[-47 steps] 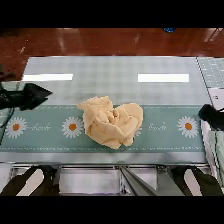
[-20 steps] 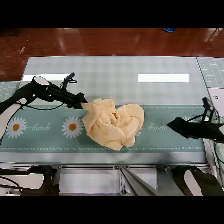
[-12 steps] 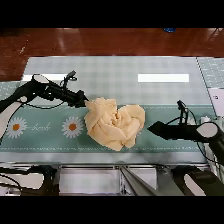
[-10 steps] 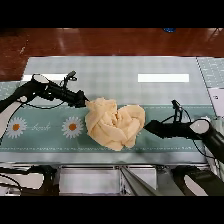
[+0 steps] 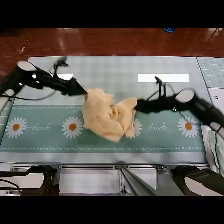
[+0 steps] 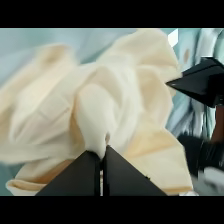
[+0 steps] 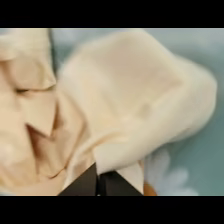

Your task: Fold the shirts.

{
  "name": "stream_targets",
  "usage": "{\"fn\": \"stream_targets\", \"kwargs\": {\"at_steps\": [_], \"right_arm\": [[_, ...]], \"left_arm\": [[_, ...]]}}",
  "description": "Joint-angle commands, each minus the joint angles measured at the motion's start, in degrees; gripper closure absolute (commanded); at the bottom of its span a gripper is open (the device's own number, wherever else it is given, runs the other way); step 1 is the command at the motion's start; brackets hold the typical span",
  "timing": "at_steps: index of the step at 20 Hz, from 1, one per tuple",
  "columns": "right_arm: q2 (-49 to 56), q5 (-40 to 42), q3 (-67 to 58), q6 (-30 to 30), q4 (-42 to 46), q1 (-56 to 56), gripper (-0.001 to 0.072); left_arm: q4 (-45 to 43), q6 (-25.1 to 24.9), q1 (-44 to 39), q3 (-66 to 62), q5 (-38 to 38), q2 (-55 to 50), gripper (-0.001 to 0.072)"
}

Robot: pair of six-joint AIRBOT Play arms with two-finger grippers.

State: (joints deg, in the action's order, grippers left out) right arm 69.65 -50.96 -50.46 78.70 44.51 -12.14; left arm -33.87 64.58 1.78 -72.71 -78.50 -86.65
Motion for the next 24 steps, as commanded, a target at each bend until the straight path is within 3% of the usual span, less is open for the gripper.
{"fn": "stream_targets", "kwargs": {"at_steps": [1,2,5,8,14,18,21,24], "right_arm": [[-4.7,-7.9,-24.7,6.7,15.9,3.8,0.0694],[-6.4,-10.8,-33.4,7.3,18.7,4.9,0.0694],[-10.7,-16.3,-53.9,7.7,24.4,5.6,0.0694],[-16.7,-21.1,-62.3,7.7,26.8,5.6,0.0694],[-29.0,-32.9,-62.3,10.2,32.0,5.6,0.0694],[-32.9,-45.5,-60.0,12.3,33.4,5.6,0.0694],[-35.0,-49.6,-47.4,13.3,30.6,5.6,0.0693],[-36.4,-42.4,-26.5,11.6,24.3,5.6,0.0694]], "left_arm": [[0.1,6.9,7.1,-14.9,0.5,6.6,0.0681],[0.3,9.8,9.3,-20.2,1.0,8.4,0.0681],[-1.5,11.3,14.2,-34.7,0.9,14.6,0.0681],[-9.6,14.3,17.7,-41.0,-0.1,23.6,0.0681],[-20.8,14.8,17.5,-41.0,-1.4,42.9,0.0681],[-25.3,14.9,7.4,-40.6,-5.8,48.8,0.0681],[-27.6,17.2,2.0,-33.9,-9.7,48.6,0.0681],[-27.7,17.6,1.9,-19.9,-12.4,48.0,0.0681]]}}
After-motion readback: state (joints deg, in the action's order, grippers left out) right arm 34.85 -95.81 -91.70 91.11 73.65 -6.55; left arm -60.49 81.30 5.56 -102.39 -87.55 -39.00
